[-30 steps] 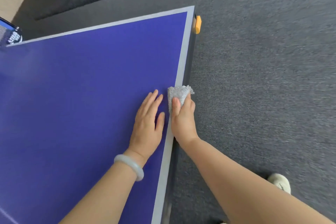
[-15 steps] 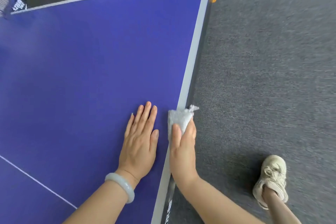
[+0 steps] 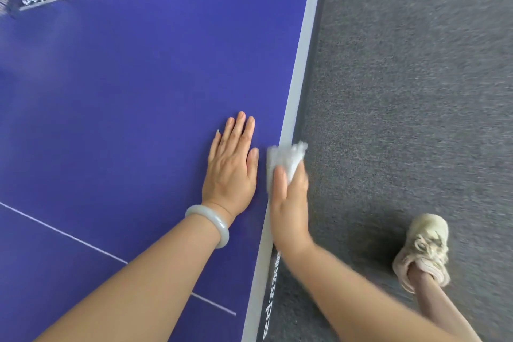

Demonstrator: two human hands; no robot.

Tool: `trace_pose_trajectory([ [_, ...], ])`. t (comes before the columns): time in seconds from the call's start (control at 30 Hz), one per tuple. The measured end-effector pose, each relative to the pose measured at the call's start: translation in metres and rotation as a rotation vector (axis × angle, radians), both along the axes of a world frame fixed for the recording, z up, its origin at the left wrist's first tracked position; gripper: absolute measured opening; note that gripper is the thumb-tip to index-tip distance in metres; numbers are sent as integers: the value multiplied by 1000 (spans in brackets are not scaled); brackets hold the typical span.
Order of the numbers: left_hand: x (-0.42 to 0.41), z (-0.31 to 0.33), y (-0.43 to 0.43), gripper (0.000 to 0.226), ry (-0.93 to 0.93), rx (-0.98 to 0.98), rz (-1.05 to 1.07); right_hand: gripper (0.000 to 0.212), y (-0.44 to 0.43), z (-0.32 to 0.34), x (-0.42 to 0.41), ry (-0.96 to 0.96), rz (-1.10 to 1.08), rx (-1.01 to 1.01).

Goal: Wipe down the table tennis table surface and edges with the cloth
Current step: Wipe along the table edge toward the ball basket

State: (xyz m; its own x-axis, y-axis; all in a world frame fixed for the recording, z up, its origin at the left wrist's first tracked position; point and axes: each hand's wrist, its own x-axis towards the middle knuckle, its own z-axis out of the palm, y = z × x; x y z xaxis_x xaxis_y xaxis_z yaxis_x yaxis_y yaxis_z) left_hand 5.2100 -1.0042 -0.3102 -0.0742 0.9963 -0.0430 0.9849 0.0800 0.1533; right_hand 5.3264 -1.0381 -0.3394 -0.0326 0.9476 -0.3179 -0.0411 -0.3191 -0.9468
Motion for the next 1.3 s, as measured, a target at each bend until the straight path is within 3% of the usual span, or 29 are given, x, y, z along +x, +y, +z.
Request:
trace_pose_trajectory([
  [0.1, 0, -1, -1, 55, 1, 20, -7, 65, -98, -3, 5, 71, 61, -8],
  [0.2, 0, -1, -2, 52, -1, 36, -11, 69, -123, -4, 5, 54, 108, -80],
  [0.37, 0, 0, -1, 52, -9, 35, -6, 64, -50, -1, 2, -11, 48, 10],
  [0.53, -1, 0, -3, 52, 5, 36, -4, 54, 27, -4, -1, 35, -2, -50],
  [0.67, 1, 2, -4, 53, 20, 25, -1, 55, -50, -6, -1, 57, -37, 39],
  [0.77, 1, 1, -5, 53, 38, 15, -5, 64, -142, -9, 0, 133, 7, 22],
  [0.87, 0, 0, -6, 52, 42, 12, -5, 68, -177, -8, 0, 143, 40, 7],
  [1.03, 2, -1, -6, 53, 38, 3, -10, 72, -114, -3, 2, 79, 46, -15],
  [1.13, 3, -1, -7, 53, 27, -7, -7, 63, -31, -5, 2, 32, 19, 15],
  [1.3, 1, 0, -7, 55, 31, 7, -12, 51, 129, -7, 0, 48, -20, -131],
])
